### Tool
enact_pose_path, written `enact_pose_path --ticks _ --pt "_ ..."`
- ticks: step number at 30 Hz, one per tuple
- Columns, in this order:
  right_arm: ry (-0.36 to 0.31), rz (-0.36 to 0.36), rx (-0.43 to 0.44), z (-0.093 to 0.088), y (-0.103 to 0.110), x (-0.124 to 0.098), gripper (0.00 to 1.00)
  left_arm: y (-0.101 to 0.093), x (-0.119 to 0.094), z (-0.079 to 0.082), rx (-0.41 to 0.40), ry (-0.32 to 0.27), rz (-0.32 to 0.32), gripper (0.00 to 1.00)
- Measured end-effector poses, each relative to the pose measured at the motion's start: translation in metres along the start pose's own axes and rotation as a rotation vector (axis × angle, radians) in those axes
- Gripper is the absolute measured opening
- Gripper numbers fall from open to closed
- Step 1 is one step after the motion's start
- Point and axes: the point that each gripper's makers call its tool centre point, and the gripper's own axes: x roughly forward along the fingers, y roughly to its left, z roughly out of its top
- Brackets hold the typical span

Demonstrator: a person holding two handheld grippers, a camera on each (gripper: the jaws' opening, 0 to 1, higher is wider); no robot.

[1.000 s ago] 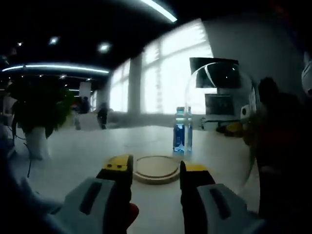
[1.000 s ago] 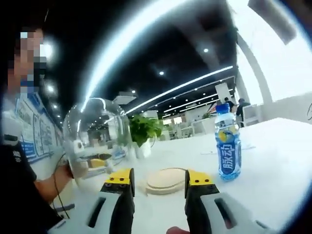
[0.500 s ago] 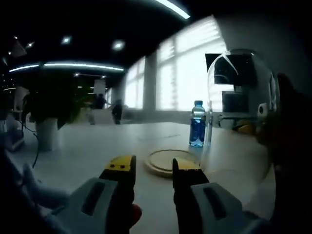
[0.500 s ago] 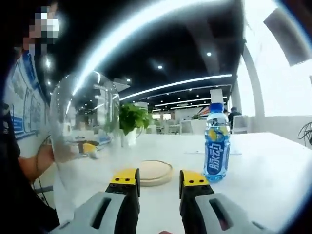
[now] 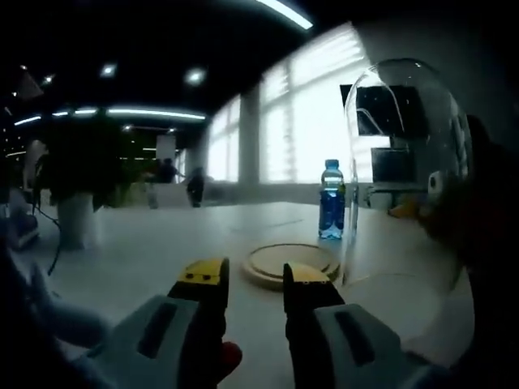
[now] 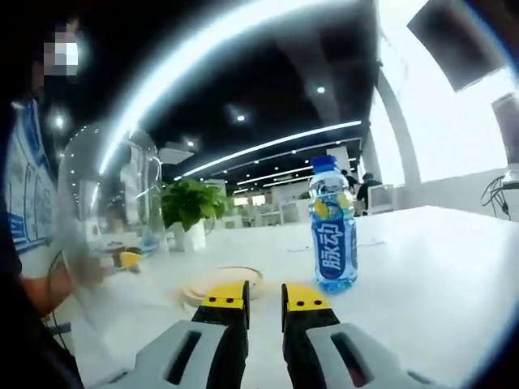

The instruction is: Open the cover put in the Mizone put the cover back on

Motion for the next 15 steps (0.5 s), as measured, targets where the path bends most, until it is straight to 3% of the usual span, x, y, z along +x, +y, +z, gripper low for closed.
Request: enact_pose_path --ticks 3,6,8,15 --pt "-0.004 -0.024 -0.047 -0.005 -0.004 0.001 0.09 -0.001 0.001 0.001 0.0 -0.032 0.006 0.23" --pt "-0.005 -0.034 -0.067 -0.007 0.002 0.002 0.1 -0.004 0.003 0.004 0.055 -0.036 0.008 0.23" --pt "-0.009 -0.036 -0.08 -0.005 0.003 0.001 0.1 -0.005 0.004 0.004 0.043 -0.038 -0.003 0.23" --pt "0.001 -0.045 -0.054 -0.008 -0.001 0.0 0.1 -0.006 0.005 -0.009 0.01 0.016 -0.011 0.23"
